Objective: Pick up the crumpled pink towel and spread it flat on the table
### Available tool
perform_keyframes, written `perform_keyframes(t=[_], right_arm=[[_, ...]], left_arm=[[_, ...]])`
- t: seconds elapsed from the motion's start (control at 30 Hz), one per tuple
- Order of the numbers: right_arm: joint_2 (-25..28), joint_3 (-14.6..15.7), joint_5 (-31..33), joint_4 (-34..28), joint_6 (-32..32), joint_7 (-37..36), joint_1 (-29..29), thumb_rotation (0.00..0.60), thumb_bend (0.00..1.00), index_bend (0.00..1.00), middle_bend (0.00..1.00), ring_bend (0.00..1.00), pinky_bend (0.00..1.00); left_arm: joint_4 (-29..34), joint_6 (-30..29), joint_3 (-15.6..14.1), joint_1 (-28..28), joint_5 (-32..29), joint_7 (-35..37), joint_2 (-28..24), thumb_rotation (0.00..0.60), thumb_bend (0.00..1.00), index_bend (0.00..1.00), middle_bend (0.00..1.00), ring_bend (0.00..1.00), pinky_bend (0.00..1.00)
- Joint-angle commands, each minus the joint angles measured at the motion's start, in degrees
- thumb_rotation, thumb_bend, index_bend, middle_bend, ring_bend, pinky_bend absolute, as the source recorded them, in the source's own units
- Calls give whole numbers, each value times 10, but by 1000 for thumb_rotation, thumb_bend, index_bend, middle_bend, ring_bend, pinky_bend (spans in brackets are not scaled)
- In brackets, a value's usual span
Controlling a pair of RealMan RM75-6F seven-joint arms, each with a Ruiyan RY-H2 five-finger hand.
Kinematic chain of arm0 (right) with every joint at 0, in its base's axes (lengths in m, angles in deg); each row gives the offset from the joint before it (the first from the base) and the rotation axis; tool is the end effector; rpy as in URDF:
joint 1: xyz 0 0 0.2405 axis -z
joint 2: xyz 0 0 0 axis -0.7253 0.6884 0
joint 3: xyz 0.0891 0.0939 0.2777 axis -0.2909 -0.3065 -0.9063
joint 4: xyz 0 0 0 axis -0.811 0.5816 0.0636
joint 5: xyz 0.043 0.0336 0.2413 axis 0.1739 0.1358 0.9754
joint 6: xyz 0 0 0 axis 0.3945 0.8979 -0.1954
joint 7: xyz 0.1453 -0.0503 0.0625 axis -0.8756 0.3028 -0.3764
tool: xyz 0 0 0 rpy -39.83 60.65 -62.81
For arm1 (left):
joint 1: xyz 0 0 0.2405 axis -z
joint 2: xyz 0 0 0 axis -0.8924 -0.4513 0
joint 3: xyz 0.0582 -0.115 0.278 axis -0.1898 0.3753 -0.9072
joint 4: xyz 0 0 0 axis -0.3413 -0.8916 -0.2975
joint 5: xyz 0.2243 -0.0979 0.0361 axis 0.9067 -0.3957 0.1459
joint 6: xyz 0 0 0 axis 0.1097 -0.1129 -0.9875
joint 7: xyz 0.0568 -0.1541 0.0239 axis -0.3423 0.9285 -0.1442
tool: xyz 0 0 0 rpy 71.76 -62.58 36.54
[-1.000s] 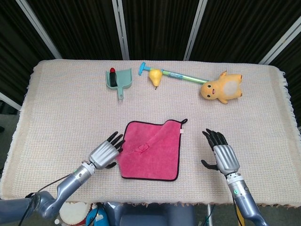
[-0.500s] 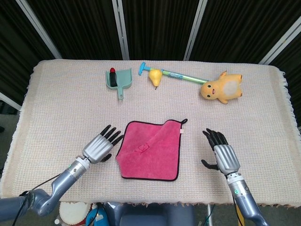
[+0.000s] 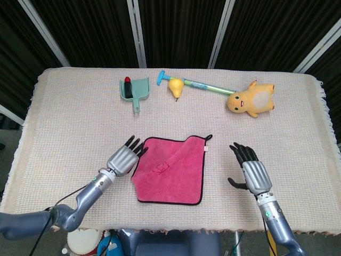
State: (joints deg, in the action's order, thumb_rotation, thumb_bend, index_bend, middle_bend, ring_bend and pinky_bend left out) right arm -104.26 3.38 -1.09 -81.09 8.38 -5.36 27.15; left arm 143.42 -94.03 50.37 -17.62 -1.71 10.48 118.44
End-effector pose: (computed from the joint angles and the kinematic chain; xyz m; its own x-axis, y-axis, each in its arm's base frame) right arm -0.2819 -0.2907 0.0137 0.1818 -0.2108 0.9605 -0.9733 -0.1778 0.1452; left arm -0.1701 0.3822 -0.1170 0.8724 0.0406 0.4872 0.4019 -0.6271 -0.6673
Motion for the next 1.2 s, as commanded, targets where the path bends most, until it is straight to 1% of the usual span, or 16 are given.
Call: perform_keyframes(t=[0.03,0.2,0.3,0.57,0.8,1.2], right_arm=[[0,-2,1,7,-1,-4,-1,600,277,0,0,0,0],[2,-5,4,17,-6,-18,-3,600,277,0,0,0,0],[3,-6,4,21,-6,-25,-4,600,277,0,0,0,0],[2,-5,0,24,-5,-33,-4,600,277,0,0,0,0],[-2,-3,-3,21,-2,-27,-4,600,278,0,0,0,0],[-5,1,-7,16,4,-21,-1,600,278,0,0,0,0]], left_arm=[[-25,11,10,19,-26,-20,28,600,660,47,47,0,7],[-49,15,8,34,-47,-34,49,600,669,50,48,0,6],[-54,16,3,39,-56,-42,51,600,673,58,48,0,7],[-58,9,-20,36,-76,-60,33,600,673,60,49,0,6],[-62,1,-37,31,-76,-58,18,600,674,60,51,0,6],[-64,-10,-43,28,-78,-38,-3,600,673,60,49,0,6]])
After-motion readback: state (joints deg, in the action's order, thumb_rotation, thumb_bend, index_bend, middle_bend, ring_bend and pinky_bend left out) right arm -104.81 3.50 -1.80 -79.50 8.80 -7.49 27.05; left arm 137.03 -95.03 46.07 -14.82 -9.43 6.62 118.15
